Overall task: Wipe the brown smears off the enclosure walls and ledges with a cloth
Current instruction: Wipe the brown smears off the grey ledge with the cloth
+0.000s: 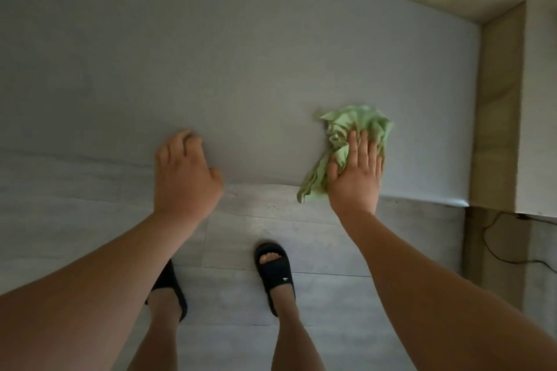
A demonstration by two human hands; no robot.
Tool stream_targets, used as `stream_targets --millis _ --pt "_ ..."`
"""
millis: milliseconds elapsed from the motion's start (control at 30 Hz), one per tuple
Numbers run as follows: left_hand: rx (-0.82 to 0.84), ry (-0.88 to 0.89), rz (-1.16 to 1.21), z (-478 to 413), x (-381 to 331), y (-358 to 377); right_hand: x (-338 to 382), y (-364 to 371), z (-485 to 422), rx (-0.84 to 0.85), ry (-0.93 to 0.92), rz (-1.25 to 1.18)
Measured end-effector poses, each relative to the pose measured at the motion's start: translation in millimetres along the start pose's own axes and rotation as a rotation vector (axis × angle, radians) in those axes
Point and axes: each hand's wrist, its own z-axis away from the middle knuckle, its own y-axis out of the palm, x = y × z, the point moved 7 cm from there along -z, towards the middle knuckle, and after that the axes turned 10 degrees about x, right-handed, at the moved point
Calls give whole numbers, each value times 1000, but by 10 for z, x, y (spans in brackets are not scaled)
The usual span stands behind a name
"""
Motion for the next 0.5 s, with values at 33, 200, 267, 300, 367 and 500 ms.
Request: stream_targets --millis 33,200,267,300,367,500 --pt "23 -13 41 70 -36 21 -17 0 57 25 69 -57" --pt "239 -133 461 567 -150 82 657 -78 454 284 -16 -402" --pt "304 -152 603 855 -168 -13 990 -119 694 478 -34 -498" --pt "313 -173 663 1009 -146 -117 1202 -181 819 559 -39 -532" --pt "301 -221 770 1306 -58 -339 1644 -342 1071 680 -62 -603" --pt "138 -290 1011 1789 313 -735 2309 -430 1495 909 -66 -706"
